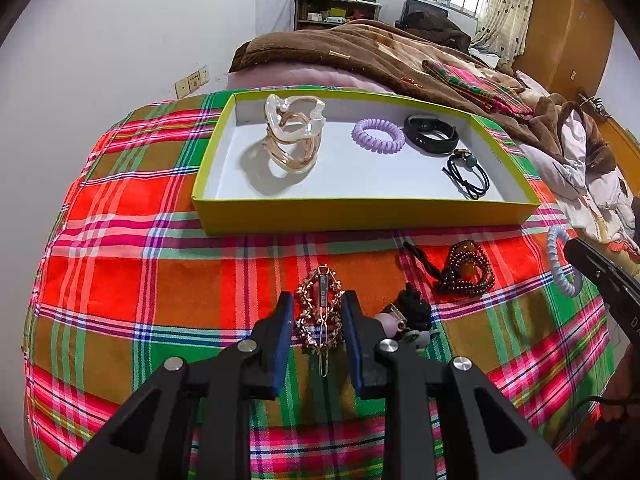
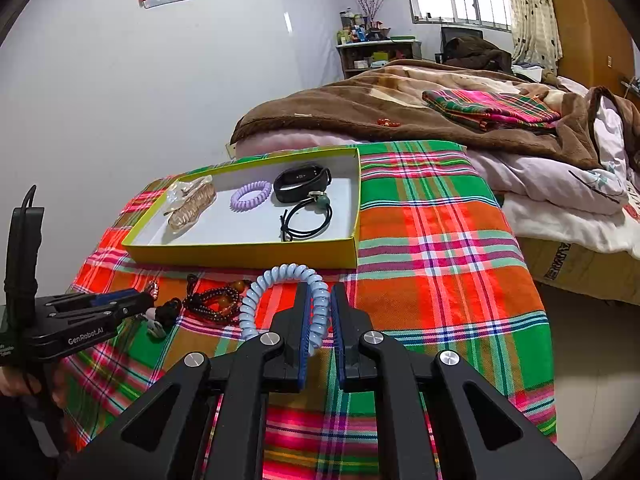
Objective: Organize jewelry
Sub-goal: 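Carry the gold clip and white hair tie in both grippers into the box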
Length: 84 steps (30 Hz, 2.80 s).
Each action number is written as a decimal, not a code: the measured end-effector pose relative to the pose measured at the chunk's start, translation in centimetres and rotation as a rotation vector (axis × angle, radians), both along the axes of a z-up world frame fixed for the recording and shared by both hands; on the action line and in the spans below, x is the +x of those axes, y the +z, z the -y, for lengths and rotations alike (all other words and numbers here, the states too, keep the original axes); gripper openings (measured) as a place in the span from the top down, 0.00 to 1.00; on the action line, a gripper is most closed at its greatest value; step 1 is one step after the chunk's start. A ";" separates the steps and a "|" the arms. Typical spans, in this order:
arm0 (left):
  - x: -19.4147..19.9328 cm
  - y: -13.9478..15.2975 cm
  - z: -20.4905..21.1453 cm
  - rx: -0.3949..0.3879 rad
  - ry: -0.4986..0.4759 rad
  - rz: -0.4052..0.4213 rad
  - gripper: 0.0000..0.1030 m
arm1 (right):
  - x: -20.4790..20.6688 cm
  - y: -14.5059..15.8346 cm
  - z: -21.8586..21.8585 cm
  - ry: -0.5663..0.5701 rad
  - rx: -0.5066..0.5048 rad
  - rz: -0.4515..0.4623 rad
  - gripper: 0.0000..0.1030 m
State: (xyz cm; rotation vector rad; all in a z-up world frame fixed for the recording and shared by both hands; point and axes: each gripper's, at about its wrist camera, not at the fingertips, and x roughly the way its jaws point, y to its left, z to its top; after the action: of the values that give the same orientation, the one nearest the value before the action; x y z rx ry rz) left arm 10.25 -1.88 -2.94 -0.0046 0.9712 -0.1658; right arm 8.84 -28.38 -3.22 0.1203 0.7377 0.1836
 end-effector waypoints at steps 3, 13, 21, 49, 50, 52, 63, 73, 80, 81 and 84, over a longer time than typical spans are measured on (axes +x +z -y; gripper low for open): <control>-0.2 0.3 -0.2 -0.005 0.003 0.007 0.75 | 0.0 0.1 -0.1 -0.001 -0.003 0.001 0.90; -0.8 1.8 -0.8 -0.024 0.002 0.040 0.76 | -0.4 1.2 -1.0 0.007 -0.012 0.017 0.90; -0.9 3.6 -0.9 -0.039 -0.008 0.077 0.76 | -0.3 2.5 -1.5 0.010 -0.019 0.038 0.90; 3.2 6.0 -2.1 -0.095 -0.021 0.115 0.76 | 7.0 3.1 -6.0 0.085 -0.029 -0.005 0.90; 3.2 6.0 -2.2 -0.097 -0.021 0.116 0.76 | 7.2 2.9 -6.1 0.090 -0.029 -0.009 0.90; 3.1 6.0 -2.6 -0.097 -0.021 0.120 0.76 | 7.6 2.6 -6.4 0.091 -0.033 -0.015 0.90; 2.2 6.7 -3.9 -0.073 -0.035 0.178 0.76 | 8.7 2.0 -6.8 0.090 -0.023 -0.022 0.90; 3.1 6.7 -4.3 -0.082 -0.025 0.182 0.76 | 9.7 1.8 -7.3 0.099 -0.035 -0.037 0.90; 4.0 5.5 -3.5 -0.105 -0.035 0.145 0.76 | 11.2 0.4 -8.0 0.110 -0.053 -0.088 0.90; 4.1 5.3 -3.4 -0.106 -0.035 0.140 0.76 | 11.5 0.2 -8.2 0.112 -0.060 -0.096 0.90; 4.5 4.6 -3.2 -0.104 -0.033 0.126 0.76 | 11.7 -0.3 -8.5 0.120 -0.067 -0.107 0.90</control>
State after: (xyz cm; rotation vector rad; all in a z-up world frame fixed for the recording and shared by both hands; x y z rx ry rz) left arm 14.78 1.27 1.65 -0.0728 0.8368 -0.2444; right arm 20.58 -19.90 -3.49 0.0220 0.8571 0.2685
